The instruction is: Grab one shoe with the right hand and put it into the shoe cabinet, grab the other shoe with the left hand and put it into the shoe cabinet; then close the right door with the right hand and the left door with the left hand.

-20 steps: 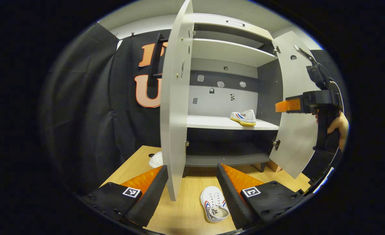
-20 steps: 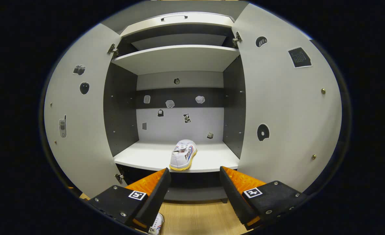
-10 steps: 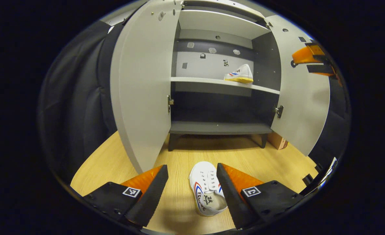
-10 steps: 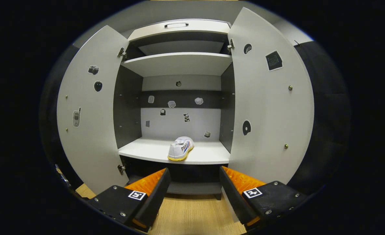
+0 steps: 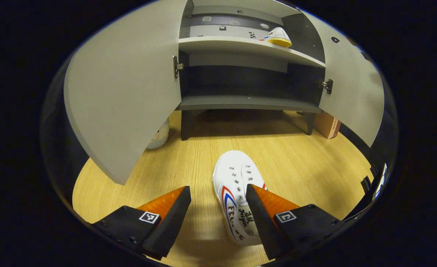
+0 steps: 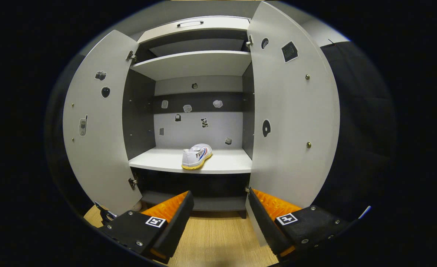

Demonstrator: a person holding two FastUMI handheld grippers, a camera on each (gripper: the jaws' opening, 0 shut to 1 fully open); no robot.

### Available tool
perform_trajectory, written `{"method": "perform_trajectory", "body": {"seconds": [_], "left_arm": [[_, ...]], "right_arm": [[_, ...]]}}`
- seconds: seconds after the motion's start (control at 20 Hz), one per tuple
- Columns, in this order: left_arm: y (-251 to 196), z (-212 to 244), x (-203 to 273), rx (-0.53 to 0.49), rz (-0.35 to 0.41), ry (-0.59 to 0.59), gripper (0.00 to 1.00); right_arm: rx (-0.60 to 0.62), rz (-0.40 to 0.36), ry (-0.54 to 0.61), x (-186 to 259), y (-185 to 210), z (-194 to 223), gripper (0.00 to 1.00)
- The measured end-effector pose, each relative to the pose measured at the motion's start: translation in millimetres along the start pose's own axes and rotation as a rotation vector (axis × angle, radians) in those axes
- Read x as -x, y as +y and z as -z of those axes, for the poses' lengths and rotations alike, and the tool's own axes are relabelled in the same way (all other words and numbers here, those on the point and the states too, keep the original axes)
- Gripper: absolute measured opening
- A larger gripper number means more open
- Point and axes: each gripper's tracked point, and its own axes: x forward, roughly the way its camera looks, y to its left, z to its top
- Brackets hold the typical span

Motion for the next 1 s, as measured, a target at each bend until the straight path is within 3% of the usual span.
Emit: {"method": "perform_trajectory", "body": {"seconds": [0.25, 0.4, 0.55, 0.65, 0.75, 0.8, 0.85, 0.9, 0.95, 1.0], "left_arm": [[-2.9, 24.6, -15.1, 0.011, 0.007, 0.067, 1.00], [-8.1, 30.2, -18.7, 0.054, 0.022, 0.082, 0.95], [-19.4, 32.7, -18.5, 0.077, 0.060, 0.091, 0.75], [-19.5, 33.6, -21.2, 0.032, 0.036, 0.102, 0.51], [-15.9, 33.2, -19.5, 0.011, 0.024, 0.108, 0.40], [-13.4, 32.9, -17.2, 0.025, 0.015, 0.115, 0.26], [-14.2, 34.7, -20.3, 0.057, 0.013, 0.124, 0.24], [-12.2, 31.0, -20.3, 0.065, -0.003, 0.136, 0.12], [-12.7, 27.5, -21.2, 0.056, -0.005, 0.148, 0.07], [-11.5, 25.2, -21.7, 0.043, -0.004, 0.158, 0.07]], "right_arm": [[-0.009, -0.003, 0.025, 0.8, -4.1, 9.0, 0.93], [-0.010, -0.003, 0.027, 1.8, -7.1, 9.5, 0.93], [-0.014, -0.009, 0.037, 0.4, -7.2, 12.2, 0.93], [-0.016, -0.017, 0.044, -0.1, -5.3, 14.7, 0.93], [-0.017, -0.026, 0.055, -0.7, -3.0, 18.6, 0.93], [-0.017, -0.029, 0.059, 0.4, -3.2, 19.1, 0.93], [-0.018, -0.032, 0.060, -0.3, -2.9, 18.9, 0.93], [-0.018, -0.034, 0.059, 0.1, -2.3, 19.5, 0.93], [-0.016, -0.035, 0.057, 1.4, -2.2, 18.5, 0.93], [-0.011, -0.036, 0.052, 1.7, -2.4, 16.5, 0.93]]}}
